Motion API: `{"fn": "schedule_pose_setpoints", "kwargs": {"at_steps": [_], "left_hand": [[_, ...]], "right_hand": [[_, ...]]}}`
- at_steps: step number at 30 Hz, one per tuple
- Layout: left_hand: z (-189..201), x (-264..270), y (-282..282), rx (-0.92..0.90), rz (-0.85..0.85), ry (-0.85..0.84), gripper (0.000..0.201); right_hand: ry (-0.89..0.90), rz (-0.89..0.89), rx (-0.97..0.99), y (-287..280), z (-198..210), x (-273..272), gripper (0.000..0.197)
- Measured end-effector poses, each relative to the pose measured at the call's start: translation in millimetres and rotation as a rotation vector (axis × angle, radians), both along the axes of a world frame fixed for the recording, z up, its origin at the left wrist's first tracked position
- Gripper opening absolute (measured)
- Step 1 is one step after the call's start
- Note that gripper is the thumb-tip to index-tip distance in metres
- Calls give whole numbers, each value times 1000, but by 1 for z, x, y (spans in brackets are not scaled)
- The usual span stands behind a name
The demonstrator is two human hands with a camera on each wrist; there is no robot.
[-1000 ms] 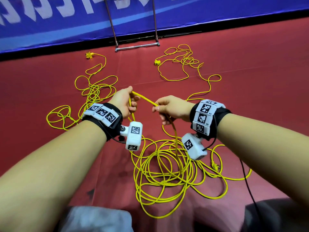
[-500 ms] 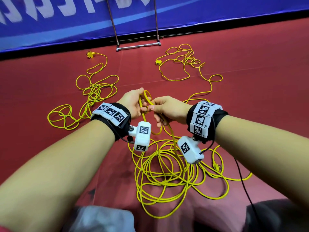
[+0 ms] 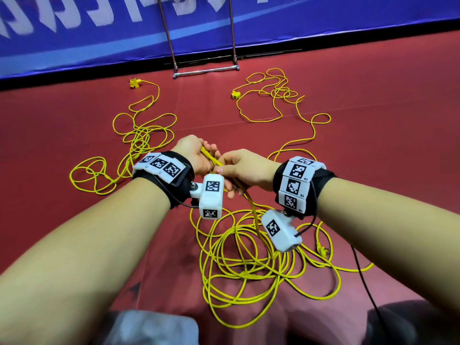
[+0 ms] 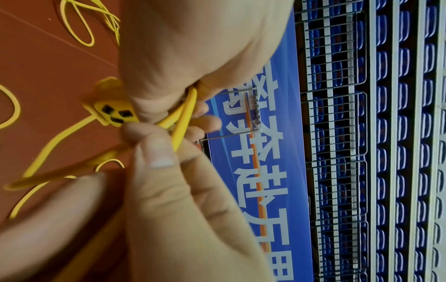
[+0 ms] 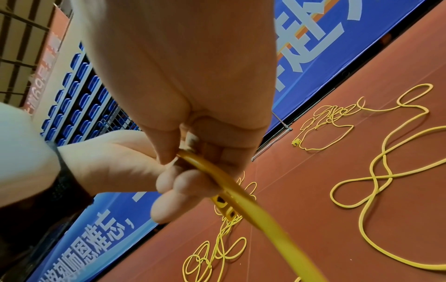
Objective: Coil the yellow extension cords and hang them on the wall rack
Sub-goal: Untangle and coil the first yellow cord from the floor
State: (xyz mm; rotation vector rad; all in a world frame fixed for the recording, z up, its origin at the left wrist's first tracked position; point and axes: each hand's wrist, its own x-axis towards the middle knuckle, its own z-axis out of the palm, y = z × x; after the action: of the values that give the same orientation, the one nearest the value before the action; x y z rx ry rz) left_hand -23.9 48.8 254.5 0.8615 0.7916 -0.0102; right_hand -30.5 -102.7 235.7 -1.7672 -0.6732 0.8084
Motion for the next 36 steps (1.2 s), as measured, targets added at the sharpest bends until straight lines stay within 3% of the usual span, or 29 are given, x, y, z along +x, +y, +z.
{"fn": "schedule_pose_setpoints", "kwargs": {"at_steps": [6,13,16,19,24,29,31,33,36], "left_hand": [[0,-5,19,16,64,2,32],[10,-8,45,86,141,-69,29],[13,-13,49,129,145,-108,23],[17,-15,47,148,140,-112,37],[18,-13,46,243,25,-94,39],[18,-12,33,315,-164,-103,42],[17,-11,30,295,-246,-109,41],[15,-10,26,314,-319,-100,42],[14,-9,18,391,-380,-77,41]], "right_hand": [[30,100,-128,-5,-8,4,11],[-203,151,-506,-43,-48,34,16],[-273,111,-628,-62,-56,45,7],[-368,95,-793,-80,-65,50,13],[-326,23,-893,-96,-76,56,36],[-552,-165,-1010,-87,-59,61,42],[-541,-250,-971,-79,-53,63,38],[-417,-355,-846,-72,-46,63,30],[-164,-446,-484,-63,-37,66,10]]}}
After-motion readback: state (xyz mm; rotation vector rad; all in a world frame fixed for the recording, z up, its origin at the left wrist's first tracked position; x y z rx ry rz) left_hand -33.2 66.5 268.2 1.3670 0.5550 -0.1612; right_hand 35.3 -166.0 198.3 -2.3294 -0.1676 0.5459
